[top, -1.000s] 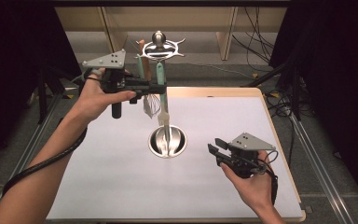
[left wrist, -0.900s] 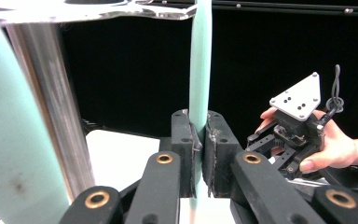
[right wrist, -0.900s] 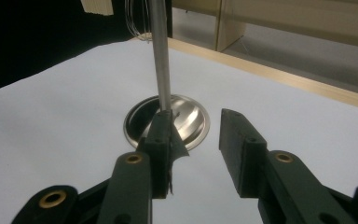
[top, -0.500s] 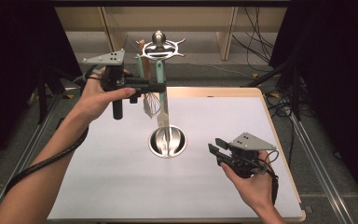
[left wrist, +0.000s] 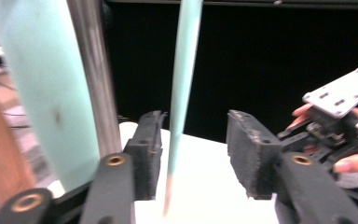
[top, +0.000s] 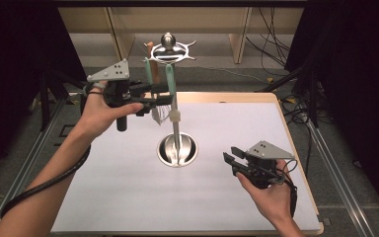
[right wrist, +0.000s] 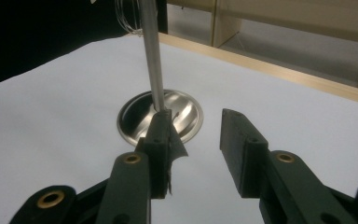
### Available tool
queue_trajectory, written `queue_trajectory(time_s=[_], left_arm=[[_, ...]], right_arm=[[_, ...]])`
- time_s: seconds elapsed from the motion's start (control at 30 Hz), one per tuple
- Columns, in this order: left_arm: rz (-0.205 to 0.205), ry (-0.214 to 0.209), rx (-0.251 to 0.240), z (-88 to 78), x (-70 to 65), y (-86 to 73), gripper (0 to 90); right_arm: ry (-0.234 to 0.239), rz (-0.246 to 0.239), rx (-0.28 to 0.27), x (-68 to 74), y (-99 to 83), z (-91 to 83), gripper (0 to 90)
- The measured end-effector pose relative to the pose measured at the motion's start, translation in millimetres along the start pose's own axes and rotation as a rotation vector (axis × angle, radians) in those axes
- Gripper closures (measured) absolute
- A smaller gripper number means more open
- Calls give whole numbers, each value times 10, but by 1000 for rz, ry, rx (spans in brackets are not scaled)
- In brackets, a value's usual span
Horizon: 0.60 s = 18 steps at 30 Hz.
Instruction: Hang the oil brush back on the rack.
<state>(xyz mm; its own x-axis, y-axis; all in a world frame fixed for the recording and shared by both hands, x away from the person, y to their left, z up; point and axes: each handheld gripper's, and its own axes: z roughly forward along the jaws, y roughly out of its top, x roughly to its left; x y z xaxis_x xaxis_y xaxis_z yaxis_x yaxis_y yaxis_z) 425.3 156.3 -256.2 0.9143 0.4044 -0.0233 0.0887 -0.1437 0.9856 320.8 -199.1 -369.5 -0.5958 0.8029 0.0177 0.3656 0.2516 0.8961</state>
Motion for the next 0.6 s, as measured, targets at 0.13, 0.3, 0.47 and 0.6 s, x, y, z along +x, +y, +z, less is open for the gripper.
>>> queue_trajectory(time_s=[0.13, 0.3, 0.47, 0.6], left_arm=[[18, 83, -19, -115, -157, -124, 448], [2, 164, -43, -272, -300, -332, 427], [-13, 212, -41, -399, -405, -582, 412], [-22, 240, -37, -469, -432, -721, 404]], right_arm=[[-8, 43, 20, -33, -33, -19, 640], [-15, 55, 28, -74, -77, -7, 631], [-20, 67, 28, -100, -104, 5, 623], [-21, 71, 28, -118, -119, 6, 613]])
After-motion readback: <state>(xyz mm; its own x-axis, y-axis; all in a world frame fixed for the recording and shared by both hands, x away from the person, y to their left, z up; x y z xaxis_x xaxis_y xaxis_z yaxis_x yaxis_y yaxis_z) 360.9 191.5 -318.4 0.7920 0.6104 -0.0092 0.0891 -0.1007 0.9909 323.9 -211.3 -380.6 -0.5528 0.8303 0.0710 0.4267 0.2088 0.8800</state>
